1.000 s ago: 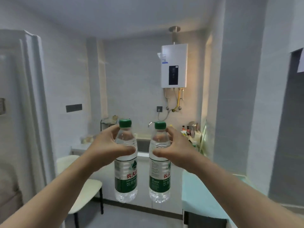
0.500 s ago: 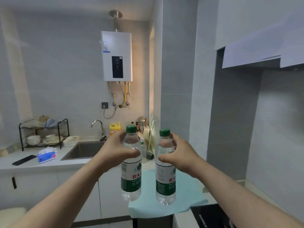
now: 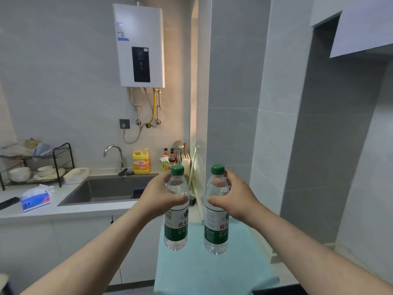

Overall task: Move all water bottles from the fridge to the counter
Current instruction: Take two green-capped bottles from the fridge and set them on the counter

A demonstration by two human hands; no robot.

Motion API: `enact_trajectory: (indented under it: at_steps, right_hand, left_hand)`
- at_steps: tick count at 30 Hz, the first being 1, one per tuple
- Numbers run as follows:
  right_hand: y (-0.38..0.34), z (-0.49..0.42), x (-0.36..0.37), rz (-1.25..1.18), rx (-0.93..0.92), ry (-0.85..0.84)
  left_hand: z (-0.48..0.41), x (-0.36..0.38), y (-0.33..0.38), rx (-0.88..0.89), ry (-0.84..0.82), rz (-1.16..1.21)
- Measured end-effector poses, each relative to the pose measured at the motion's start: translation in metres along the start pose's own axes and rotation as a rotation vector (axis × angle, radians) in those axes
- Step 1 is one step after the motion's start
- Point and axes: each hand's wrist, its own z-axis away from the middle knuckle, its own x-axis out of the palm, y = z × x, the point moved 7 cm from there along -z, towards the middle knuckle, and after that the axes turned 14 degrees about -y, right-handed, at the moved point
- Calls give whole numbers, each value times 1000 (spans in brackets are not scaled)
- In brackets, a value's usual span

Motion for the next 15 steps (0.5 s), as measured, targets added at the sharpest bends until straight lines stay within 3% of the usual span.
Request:
enact_trajectory:
  at_steps: [15]
  right_hand:
    - [153,-219,47,42,189,50]
  left_hand:
    - [-199,-2,-193,-77,-71,19]
